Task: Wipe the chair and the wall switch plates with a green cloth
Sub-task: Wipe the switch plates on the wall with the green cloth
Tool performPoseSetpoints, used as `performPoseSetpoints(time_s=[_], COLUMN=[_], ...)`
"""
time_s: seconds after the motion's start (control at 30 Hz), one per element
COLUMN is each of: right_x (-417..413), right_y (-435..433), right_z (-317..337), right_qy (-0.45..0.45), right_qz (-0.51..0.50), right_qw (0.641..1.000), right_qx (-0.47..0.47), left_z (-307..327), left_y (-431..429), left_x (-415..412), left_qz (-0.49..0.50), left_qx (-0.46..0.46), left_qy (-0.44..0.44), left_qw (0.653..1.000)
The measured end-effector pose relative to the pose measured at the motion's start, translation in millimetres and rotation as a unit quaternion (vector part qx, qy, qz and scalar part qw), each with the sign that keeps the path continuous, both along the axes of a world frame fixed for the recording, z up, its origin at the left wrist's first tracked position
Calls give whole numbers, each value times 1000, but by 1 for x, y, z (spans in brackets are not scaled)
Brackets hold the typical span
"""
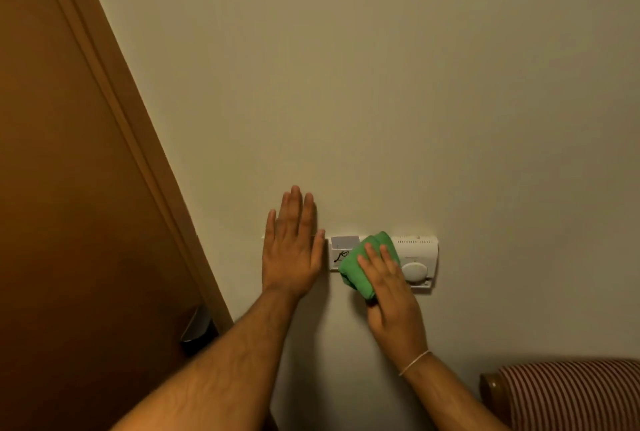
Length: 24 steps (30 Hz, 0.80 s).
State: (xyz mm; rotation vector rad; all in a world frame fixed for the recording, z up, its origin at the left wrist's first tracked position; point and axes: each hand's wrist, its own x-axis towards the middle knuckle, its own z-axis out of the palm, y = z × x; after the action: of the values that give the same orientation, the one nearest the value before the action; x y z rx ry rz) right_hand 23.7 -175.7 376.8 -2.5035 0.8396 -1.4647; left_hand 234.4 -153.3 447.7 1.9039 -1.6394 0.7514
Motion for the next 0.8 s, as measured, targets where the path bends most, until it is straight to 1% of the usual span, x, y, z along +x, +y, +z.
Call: performPoseSetpoints(time_s=[0.13, 0.27, 0.4, 0.6, 0.73, 0.8], right_x=[21, 33, 38, 39, 40, 44], right_y=[-8, -16, -21, -31, -30, -29], right_z=[-15, -34, -53, -77, -88, -90], right_qy=[34, 31, 33, 52, 55, 42], right_qz=[-29, -80, -123, -143, -136, -133], right_qw=[999, 996, 992, 985, 986, 988], right_qx=[12, -7, -21, -86, -74, -62], left_z=[17, 6, 1, -10, -13, -12], left_y=[-26, -42, -55, -68, -70, -71], left_x=[18, 36, 55, 66, 68, 67], left_qz=[3, -17, -59, -84, -90, -89], left_qx=[-38, -67, -104, -140, -149, -152], left_qy=[-6, -52, -91, -119, -124, -125], left_qw=[999, 996, 989, 979, 977, 976])
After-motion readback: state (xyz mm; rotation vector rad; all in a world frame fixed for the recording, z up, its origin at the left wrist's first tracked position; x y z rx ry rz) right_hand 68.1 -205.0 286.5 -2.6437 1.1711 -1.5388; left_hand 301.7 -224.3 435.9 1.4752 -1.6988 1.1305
